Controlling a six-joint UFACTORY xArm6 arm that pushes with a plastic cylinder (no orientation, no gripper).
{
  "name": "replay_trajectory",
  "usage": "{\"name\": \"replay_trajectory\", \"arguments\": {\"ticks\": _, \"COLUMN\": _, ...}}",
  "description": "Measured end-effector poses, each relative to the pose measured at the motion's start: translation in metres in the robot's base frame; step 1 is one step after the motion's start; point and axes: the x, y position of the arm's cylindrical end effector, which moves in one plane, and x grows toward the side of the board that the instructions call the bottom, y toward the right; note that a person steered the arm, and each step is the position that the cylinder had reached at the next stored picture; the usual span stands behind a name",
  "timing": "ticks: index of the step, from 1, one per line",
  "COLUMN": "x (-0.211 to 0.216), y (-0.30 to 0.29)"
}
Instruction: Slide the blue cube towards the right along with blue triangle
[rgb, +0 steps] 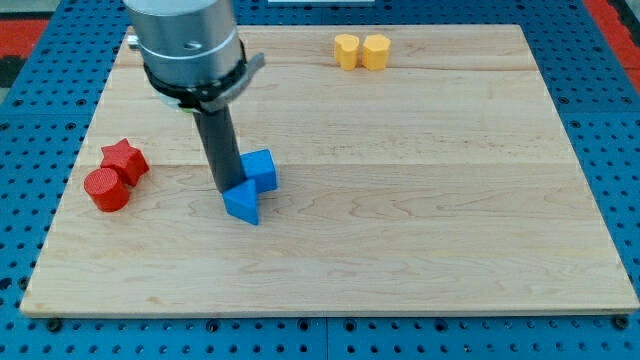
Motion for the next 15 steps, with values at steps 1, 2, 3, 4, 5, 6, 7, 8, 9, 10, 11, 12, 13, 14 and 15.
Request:
{"name": "replay_trajectory", "arguments": {"ticks": 1, "x": 0.041, "y": 0.003}}
{"name": "replay_trajectory", "arguments": {"ticks": 2, "x": 0.077, "y": -0.025}}
{"name": "replay_trajectory", "arguments": {"ticks": 3, "x": 0.088, "y": 0.025}}
{"name": "replay_trajectory", "arguments": {"ticks": 4, "x": 0.030, "y": 0.033}}
{"name": "replay_trajectory", "arguments": {"ticks": 5, "x": -0.013, "y": 0.034}}
{"name": "replay_trajectory", "arguments": {"ticks": 6, "x": -0.032, "y": 0.037}}
{"name": "replay_trajectory", "arguments": {"ticks": 7, "x": -0.008, "y": 0.042}}
{"name": "replay_trajectory", "arguments": {"ticks": 8, "x": -0.019, "y": -0.021}}
{"name": "replay_trajectory", "arguments": {"ticks": 9, "x": -0.059, "y": -0.045}}
{"name": "replay_trajectory", "arguments": {"ticks": 10, "x": -0.069, "y": 0.003}}
{"name": "replay_trajectory", "arguments": {"ticks": 11, "x": -0.062, "y": 0.021}}
{"name": "replay_trajectory", "arguments": {"ticks": 12, "x": -0.056, "y": -0.048}}
{"name": "replay_trajectory", "arguments": {"ticks": 13, "x": -0.036, "y": -0.030}}
{"name": "replay_trajectory", "arguments": {"ticks": 14, "x": -0.046, "y": 0.056}}
{"name": "replay_trajectory", "arguments": {"ticks": 15, "x": -0.044, "y": 0.118}}
